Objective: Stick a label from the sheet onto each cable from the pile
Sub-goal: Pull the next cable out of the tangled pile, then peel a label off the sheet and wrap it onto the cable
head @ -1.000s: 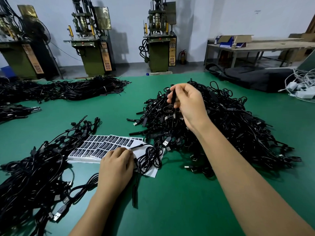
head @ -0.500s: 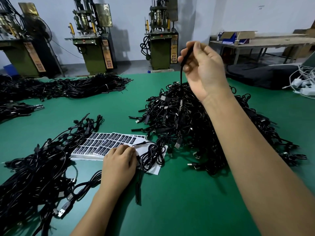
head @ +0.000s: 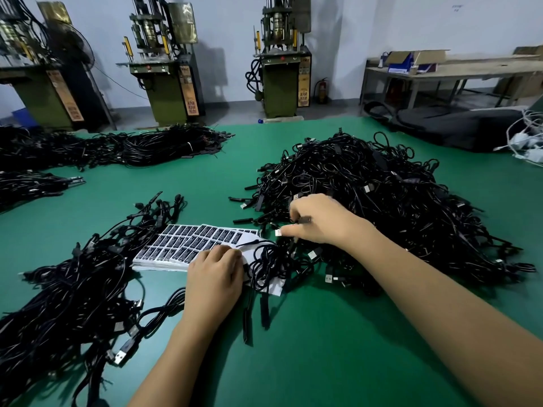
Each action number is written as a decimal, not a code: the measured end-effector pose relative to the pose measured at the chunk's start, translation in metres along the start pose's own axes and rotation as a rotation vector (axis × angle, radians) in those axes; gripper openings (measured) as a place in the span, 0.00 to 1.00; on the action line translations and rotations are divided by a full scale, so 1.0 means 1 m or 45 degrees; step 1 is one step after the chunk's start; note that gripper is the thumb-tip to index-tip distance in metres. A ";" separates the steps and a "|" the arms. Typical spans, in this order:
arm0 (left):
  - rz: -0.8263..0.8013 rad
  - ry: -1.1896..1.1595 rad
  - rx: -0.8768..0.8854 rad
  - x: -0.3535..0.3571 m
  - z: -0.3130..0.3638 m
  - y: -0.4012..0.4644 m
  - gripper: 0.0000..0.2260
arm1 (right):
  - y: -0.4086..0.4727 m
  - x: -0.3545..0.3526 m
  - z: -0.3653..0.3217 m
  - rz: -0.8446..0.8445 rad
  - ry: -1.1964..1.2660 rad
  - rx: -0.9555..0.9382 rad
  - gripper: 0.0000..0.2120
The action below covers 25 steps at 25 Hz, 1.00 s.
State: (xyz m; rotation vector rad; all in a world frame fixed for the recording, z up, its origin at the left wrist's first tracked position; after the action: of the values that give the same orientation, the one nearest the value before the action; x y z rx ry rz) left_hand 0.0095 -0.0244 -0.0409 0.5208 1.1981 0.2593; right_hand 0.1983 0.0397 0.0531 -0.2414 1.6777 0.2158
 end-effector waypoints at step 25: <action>0.001 -0.042 0.016 -0.007 0.004 -0.002 0.08 | -0.059 0.020 -0.008 0.213 1.253 -0.036 0.26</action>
State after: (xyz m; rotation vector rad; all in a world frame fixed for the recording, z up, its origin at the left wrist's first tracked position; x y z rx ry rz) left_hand 0.0109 -0.0304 -0.0346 0.5351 1.1679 0.2433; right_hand 0.2051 -0.0200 0.0345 -0.2436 2.6773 0.2664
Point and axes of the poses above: each hand's wrist, its own y-axis towards the middle knuckle, its own x-axis out of the palm, z = x × y, the point moved 4 cm from there along y, towards the middle knuckle, and after that the axes turned 4 degrees about x, right-handed, at the moved point
